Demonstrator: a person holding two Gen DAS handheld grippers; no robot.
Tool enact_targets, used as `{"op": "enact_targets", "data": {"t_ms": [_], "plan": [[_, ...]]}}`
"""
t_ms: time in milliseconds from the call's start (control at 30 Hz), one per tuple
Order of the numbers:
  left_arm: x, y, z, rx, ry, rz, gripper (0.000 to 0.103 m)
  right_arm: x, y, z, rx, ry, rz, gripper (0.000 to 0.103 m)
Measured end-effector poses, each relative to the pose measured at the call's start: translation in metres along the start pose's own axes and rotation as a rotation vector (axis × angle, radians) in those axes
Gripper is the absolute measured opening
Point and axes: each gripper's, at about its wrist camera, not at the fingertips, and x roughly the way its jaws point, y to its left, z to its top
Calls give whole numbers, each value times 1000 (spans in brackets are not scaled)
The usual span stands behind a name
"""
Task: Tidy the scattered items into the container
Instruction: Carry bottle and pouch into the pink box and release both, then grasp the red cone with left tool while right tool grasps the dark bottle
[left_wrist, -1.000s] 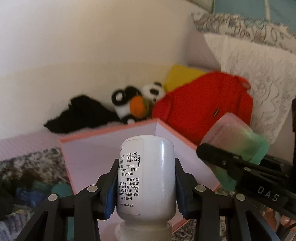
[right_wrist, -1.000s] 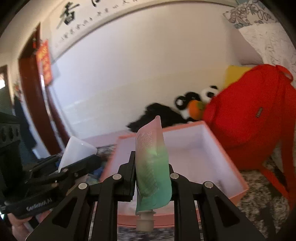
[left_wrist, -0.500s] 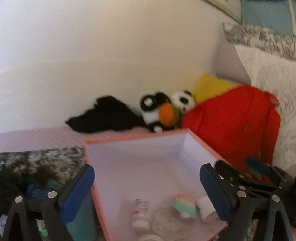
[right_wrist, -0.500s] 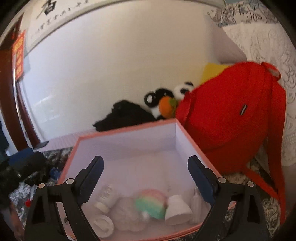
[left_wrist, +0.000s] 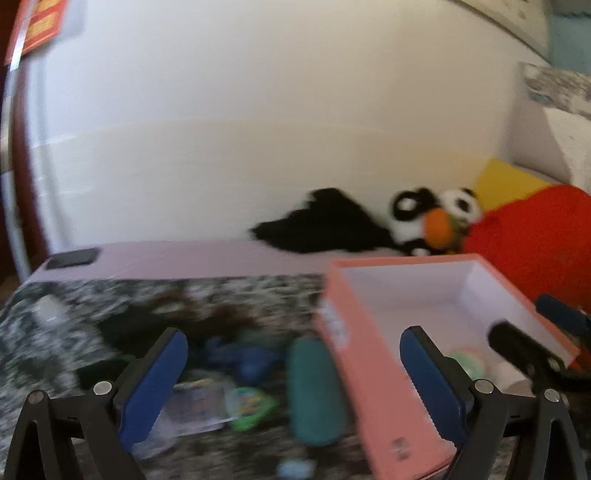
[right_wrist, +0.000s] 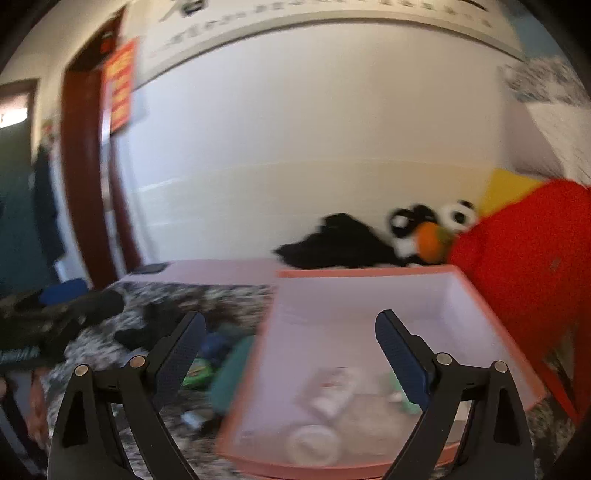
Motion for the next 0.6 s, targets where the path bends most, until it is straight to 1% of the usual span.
{"op": "enact_targets", "data": {"t_ms": [167,233,300,400,467,533,567,600], "plan": [[-17,68,-16,-46,24,129,96,8,75,-18,-133,11,88,96],[-17,95,-28,-59,62,165,96,18,105,-29,-187,45,136,96],[-11,118,-45,-66,109,189,96,30,125,-40,-219,85,178,96],[10,145,-78,-83,211,225,96,60,147,-60,-257,183,203,96],[29,162,-103,-128,295,220,96,81,158,-77,-284,268,206,95],[44,171,-122,-158,341,208,96,103,164,-94,-319,348,198,90],[50,174,-130,-167,353,207,96,113,165,-100,-337,384,192,90],[56,175,-137,-175,362,201,96,122,167,-109,-355,423,182,87]]}}
